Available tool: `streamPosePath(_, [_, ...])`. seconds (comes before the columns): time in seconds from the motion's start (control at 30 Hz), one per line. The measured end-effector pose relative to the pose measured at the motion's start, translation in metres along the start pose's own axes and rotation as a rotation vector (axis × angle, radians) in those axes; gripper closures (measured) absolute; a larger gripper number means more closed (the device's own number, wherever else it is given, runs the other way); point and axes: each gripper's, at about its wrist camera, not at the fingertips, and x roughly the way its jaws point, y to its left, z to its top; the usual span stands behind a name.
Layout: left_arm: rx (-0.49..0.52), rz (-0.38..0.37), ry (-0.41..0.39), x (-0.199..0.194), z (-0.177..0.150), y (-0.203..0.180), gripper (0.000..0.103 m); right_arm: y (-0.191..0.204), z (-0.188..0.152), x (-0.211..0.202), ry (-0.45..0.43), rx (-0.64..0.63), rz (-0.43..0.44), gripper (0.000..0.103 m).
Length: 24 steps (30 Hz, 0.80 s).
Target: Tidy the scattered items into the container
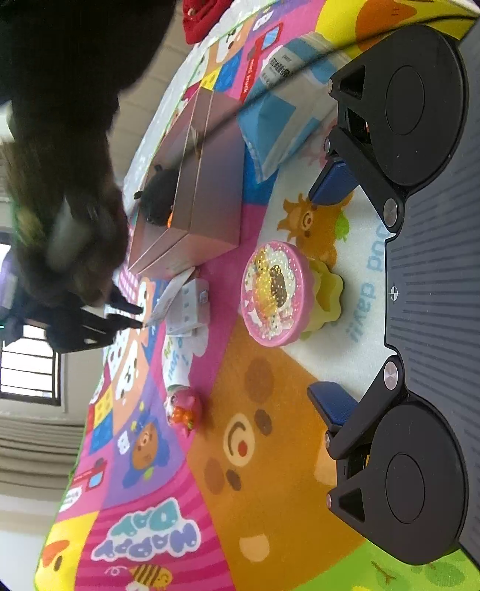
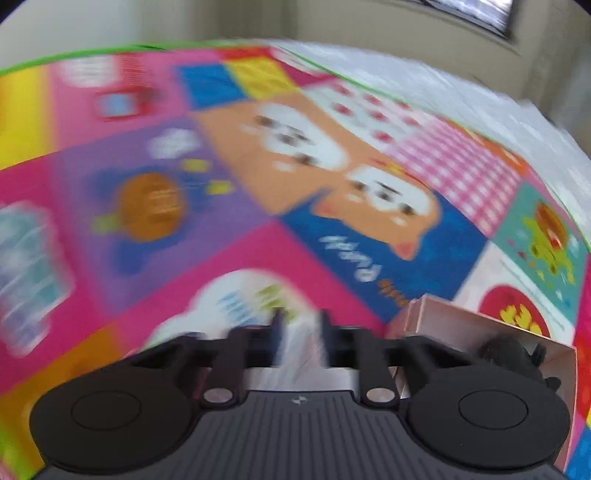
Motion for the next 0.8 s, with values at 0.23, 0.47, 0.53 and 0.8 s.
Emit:
streamPosePath(0.23, [-0.018, -0.032, -0.004, -0.001, 0.000, 0.006, 0.000, -0.001, -0.016, 0.035, 0.120, -0.016, -0.021, 0.091])
streamPosePath(0.47, [0.020, -0.009, 0.009, 0.001, 0.000, 0.000, 0.000, 0.036, -0.092, -0.017, 0.180, -0.276, 0.089, 0.091])
streamPosePath(0.53, [0.054, 0.013, 0.026, 0.002, 0.000, -0.006, 0.000, 0.044, -0.111, -0.028, 0.192, -0.316, 0.104, 0.091])
streamPosePath(0.8, [0.150, 0.106, 0.061, -0.006, -0.004, -0.014, 0.000, -0.009, -0.162, -0.131, -0.015, -0.255, 0.235, 0.044])
